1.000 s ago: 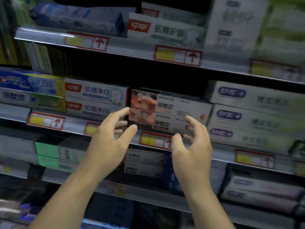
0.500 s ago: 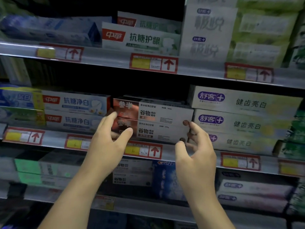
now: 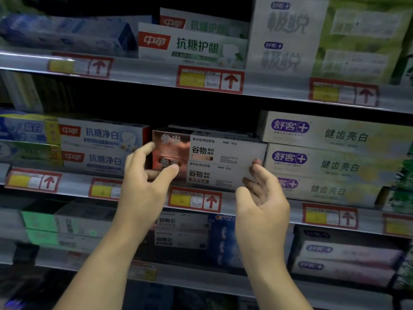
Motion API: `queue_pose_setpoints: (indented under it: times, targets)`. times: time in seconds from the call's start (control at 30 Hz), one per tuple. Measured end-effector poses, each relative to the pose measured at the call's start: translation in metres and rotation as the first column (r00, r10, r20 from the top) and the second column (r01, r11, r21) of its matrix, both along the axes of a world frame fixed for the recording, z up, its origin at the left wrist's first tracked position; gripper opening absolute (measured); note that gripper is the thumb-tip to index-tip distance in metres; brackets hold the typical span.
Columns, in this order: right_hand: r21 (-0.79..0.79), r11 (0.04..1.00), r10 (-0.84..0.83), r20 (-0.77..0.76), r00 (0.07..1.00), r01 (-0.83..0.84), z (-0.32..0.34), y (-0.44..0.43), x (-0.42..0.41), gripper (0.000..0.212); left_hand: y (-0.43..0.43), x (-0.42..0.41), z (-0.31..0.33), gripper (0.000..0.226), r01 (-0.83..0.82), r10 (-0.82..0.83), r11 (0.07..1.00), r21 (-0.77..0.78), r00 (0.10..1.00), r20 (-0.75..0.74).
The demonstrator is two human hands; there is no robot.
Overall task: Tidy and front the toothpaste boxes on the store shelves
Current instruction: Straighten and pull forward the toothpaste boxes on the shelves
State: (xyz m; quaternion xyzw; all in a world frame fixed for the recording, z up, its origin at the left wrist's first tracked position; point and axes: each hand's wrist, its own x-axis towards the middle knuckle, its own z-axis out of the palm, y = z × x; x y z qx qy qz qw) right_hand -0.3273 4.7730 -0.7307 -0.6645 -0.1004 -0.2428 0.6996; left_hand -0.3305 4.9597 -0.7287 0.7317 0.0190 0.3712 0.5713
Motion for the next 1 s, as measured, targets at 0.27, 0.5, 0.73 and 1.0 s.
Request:
queue_pose_setpoints:
  times: [0.27, 0.5, 0.73, 1.0]
  targets:
    - [-0.075, 0.997, -0.007, 0.011, 1.000, 0.007, -0.006, 0.003, 0.004, 0.051, -0.002, -0.005, -0.007, 0.051, -0.033, 0.037, 0.999, -0.034, 0.993, 0.116]
    - [-0.113, 0.994, -0.002, 0.052, 0.999, 0.007, -0.009, 0.004, 0.008, 0.047, 0.012, -0.007, -0.002, 0.033, -0.163, 0.182, 0.980, -0.114, 0.967, 0.180]
    - [-0.324, 0.942, -0.034, 0.167, 0.985, 0.088, -0.005, 0.010, 0.010, 0.046, 0.026, -0.009, 0.005, 0.029, -0.098, 0.098, 0.995, 0.001, 0.991, 0.091]
    - [-0.774, 0.587, -0.022, 0.281, 0.959, 0.240, 0.027, 0.011, 0.019, 0.076, 0.009, -0.010, -0.001, 0.058, -0.035, 0.035, 0.998, 0.050, 0.999, 0.001]
